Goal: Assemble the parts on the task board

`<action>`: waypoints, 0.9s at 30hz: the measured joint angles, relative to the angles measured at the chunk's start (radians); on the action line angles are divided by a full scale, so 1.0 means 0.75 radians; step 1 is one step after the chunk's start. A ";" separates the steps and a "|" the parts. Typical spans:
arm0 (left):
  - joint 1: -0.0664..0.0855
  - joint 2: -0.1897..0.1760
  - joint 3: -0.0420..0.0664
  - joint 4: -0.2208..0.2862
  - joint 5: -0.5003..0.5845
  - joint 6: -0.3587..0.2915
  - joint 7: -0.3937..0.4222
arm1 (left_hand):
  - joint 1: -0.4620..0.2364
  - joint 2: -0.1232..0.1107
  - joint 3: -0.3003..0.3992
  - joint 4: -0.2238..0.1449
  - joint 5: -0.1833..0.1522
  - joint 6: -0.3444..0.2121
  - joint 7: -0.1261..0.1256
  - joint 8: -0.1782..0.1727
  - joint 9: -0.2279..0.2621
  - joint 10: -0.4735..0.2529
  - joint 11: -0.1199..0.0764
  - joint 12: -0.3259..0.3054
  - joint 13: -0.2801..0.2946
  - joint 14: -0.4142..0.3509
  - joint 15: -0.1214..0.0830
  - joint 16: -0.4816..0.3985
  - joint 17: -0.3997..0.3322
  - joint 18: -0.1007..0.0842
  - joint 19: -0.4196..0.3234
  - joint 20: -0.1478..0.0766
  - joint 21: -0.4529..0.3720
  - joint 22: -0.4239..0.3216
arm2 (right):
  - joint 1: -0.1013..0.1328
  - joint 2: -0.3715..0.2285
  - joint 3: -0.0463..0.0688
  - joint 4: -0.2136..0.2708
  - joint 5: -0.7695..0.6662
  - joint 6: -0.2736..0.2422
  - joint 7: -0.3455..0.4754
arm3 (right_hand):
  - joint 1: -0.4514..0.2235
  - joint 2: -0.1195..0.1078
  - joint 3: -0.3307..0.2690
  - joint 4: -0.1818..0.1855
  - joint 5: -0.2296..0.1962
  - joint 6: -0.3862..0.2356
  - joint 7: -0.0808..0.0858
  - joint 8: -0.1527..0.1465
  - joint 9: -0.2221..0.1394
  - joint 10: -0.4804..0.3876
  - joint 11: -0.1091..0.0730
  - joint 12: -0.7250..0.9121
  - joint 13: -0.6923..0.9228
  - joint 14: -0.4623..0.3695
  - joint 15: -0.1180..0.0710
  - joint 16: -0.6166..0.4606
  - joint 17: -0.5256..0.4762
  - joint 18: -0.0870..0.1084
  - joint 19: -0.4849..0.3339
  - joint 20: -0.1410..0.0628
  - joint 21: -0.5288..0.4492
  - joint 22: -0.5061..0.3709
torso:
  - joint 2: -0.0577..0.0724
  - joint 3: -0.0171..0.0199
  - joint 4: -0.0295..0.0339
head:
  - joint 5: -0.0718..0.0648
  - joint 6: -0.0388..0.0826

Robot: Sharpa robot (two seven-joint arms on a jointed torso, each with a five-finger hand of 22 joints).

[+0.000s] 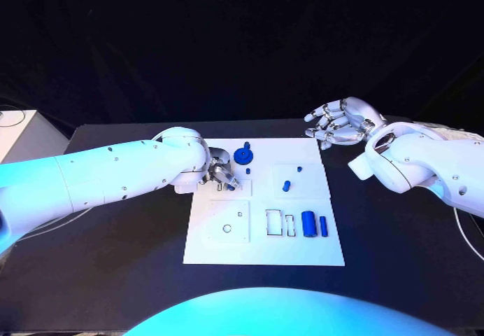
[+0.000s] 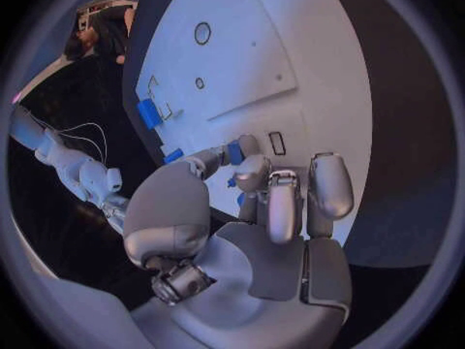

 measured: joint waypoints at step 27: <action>-0.001 -0.006 -0.003 -0.001 0.015 0.021 -0.007 | -0.021 -0.004 -0.089 0.074 0.000 0.020 -0.005 -0.005 -0.011 0.000 0.000 0.000 -0.001 0.000 0.000 0.000 0.000 0.001 0.005 0.005 0.000 0.000 | 0.000 -0.002 0.000 0.001 0.000 0.000 0.000 | 0.000 0.000 0.000 0.000 0.000 -0.005 0.004 0.000 0.000 0.000 0.000 0.000 -0.001 0.000 0.000 -0.008 0.003 0.000 0.000 0.000 -0.005 -0.002 | 0.000 0.0000 0.0001 | 0.005 0.000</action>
